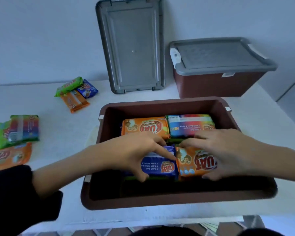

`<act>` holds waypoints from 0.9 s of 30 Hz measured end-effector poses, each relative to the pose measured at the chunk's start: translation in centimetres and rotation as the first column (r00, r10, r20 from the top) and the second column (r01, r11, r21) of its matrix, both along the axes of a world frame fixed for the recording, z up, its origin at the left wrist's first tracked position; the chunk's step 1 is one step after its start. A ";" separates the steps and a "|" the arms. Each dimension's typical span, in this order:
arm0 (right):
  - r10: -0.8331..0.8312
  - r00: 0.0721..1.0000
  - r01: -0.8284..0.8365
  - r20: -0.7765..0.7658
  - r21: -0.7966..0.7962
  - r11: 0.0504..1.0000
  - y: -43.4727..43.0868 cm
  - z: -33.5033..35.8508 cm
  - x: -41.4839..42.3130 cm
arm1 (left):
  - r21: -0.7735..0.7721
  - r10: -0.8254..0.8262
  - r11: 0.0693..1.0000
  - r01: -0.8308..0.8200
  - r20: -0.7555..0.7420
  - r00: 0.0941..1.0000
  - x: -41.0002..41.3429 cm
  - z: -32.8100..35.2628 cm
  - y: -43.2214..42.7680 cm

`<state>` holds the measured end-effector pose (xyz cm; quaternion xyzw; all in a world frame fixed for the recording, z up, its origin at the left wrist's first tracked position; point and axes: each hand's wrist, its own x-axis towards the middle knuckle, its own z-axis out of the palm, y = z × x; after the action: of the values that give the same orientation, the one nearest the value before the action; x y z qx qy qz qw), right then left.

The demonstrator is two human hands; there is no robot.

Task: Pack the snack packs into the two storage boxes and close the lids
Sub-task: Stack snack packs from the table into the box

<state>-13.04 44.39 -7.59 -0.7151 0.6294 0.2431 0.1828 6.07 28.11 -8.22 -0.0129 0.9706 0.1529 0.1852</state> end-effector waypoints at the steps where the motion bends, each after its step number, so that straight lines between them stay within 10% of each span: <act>1: 0.024 1.000 -0.023 0.013 -0.093 0.995 -0.6 0.2 1.0 | -0.062 -0.019 0.998 0.019 0.006 1.000 -0.3 -0.6 0.2; 18: 0.214 0.969 -0.229 -0.123 -0.119 0.966 -3.1 -3.3 3.7 | -0.444 -0.148 0.889 0.110 -0.054 0.987 -0.4 -2.9 1.9; 27: 0.202 0.977 -0.211 -0.074 -0.166 0.963 -3.1 -2.9 3.6 | -0.405 -0.120 0.911 0.077 -0.083 0.989 -0.2 -3.2 1.9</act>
<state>-9.48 41.28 -10.48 -0.7828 0.5751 0.2253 0.0760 5.83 30.03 -11.38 0.0066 0.9892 -0.0578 0.1342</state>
